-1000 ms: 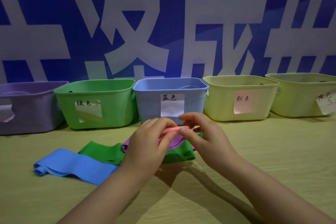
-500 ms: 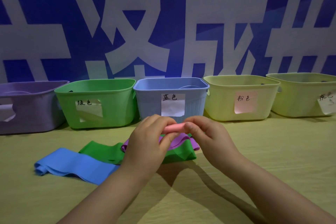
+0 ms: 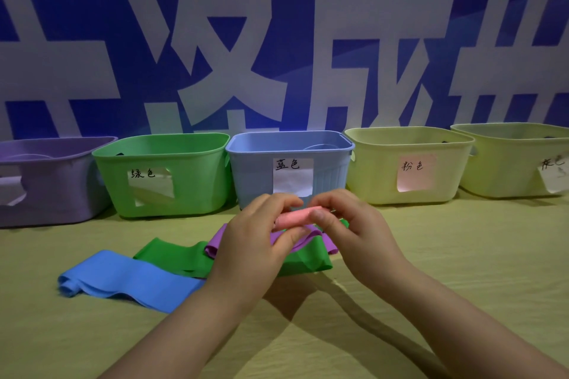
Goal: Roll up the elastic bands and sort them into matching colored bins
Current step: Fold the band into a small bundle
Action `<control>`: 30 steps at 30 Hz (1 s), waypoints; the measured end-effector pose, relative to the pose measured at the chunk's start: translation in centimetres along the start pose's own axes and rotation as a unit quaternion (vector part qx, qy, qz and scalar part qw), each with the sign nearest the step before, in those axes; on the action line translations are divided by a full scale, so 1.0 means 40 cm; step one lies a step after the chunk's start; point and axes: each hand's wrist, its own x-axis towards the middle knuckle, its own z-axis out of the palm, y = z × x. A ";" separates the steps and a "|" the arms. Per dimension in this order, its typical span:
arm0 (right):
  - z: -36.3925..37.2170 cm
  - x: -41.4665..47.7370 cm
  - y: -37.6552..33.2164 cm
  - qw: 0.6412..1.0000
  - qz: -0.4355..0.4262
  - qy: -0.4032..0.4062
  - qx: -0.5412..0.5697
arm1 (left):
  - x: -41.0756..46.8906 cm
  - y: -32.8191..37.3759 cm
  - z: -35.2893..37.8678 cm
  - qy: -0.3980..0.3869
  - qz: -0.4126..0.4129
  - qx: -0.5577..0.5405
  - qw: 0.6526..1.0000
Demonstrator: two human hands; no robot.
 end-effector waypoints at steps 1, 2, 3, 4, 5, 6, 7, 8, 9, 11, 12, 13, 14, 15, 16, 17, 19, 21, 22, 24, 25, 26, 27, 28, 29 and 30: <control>0.001 0.000 0.000 1.000 0.000 -0.006 -0.006 | -0.001 0.002 -0.002 0.001 0.009 0.002 1.000; 0.002 0.000 0.001 1.000 0.001 -0.011 -0.008 | -0.001 0.004 -0.004 0.002 0.017 0.005 1.000; 0.003 0.001 0.003 1.000 0.002 -0.014 -0.007 | -0.001 0.006 -0.006 0.001 0.023 0.009 1.000; 0.002 0.002 0.004 1.000 0.006 -0.018 -0.004 | -0.001 0.007 -0.007 0.001 0.025 0.010 1.000; 0.001 0.002 0.006 1.000 0.011 -0.021 0.003 | 0.000 0.007 -0.006 0.000 0.024 0.009 1.000; 0.000 0.003 0.006 1.000 0.016 -0.023 0.010 | 0.000 0.006 -0.006 0.001 0.021 0.008 1.000; -0.001 0.002 0.006 0.999 0.018 -0.020 0.019 | 0.000 0.005 -0.005 0.003 0.017 0.008 1.000; -0.001 0.001 0.003 0.999 0.021 -0.017 0.032 | 0.001 0.003 -0.004 0.008 0.013 0.009 1.000; 0.000 -0.001 -0.001 0.998 0.026 -0.015 0.051 | 0.001 0.001 -0.006 0.014 0.008 0.009 1.000; 0.002 -0.005 -0.010 0.995 0.037 -0.019 0.087 | 0.003 0.000 -0.009 0.027 -0.005 0.006 1.000; 0.004 -0.006 -0.012 0.995 0.037 -0.022 0.092 | 0.004 -0.001 -0.010 0.030 -0.010 0.005 0.999; 0.004 -0.006 -0.014 0.995 0.032 -0.025 0.088 | 0.004 -0.001 -0.011 0.031 -0.013 0.002 0.999; 0.004 -0.005 -0.015 0.996 0.028 -0.028 0.083 | 0.003 -0.002 -0.011 0.029 -0.013 0.000 0.999; 0.003 -0.004 -0.014 0.996 0.028 -0.029 0.081 | 0.003 -0.003 -0.010 0.027 -0.011 0.001 1.000; 0.003 -0.004 -0.012 0.996 0.030 -0.027 0.082 | 0.002 -0.005 -0.009 0.024 -0.008 0.003 1.000; 0.002 -0.004 -0.010 0.996 0.034 -0.023 0.085 | 0.001 -0.007 -0.008 0.022 -0.005 0.004 1.000; 0.002 -0.005 -0.006 0.995 0.040 -0.018 0.090 | 0.002 -0.009 -0.006 0.016 -0.002 0.000 1.000; 0.003 -0.005 -0.008 0.994 0.048 -0.013 0.098 | 0.003 -0.008 -0.005 0.006 0.000 -0.009 1.000; 0.003 -0.003 -0.007 0.993 0.054 -0.010 0.102 | 0.003 -0.007 -0.005 -0.002 -0.001 -0.018 1.000; 0.003 -0.002 -0.002 0.992 0.067 -0.005 0.107 | 0.000 -0.002 -0.005 -0.014 -0.015 -0.046 0.999; 0.002 -0.001 -0.003 0.991 0.071 -0.002 0.114 | -0.001 0.000 -0.005 -0.015 -0.030 -0.060 0.998; 0.001 -0.001 -0.004 0.989 0.074 0.001 0.130 | -0.002 0.002 -0.006 -0.014 -0.048 -0.074 0.996; 0.000 -0.001 -0.004 0.985 0.080 0.003 0.154 | -0.002 0.003 -0.005 -0.011 -0.069 -0.088 0.994; -0.002 -0.001 -0.006 0.979 0.090 0.003 0.185 | -0.002 0.003 -0.005 -0.008 -0.088 -0.100 0.991; -0.006 -0.001 -0.011 0.970 0.103 -0.001 0.222 | -0.002 0.003 -0.005 -0.004 -0.102 -0.110 0.989; -0.010 0.000 -0.017 0.960 0.115 -0.007 0.255 | -0.001 0.002 -0.005 -0.002 -0.108 -0.115 0.987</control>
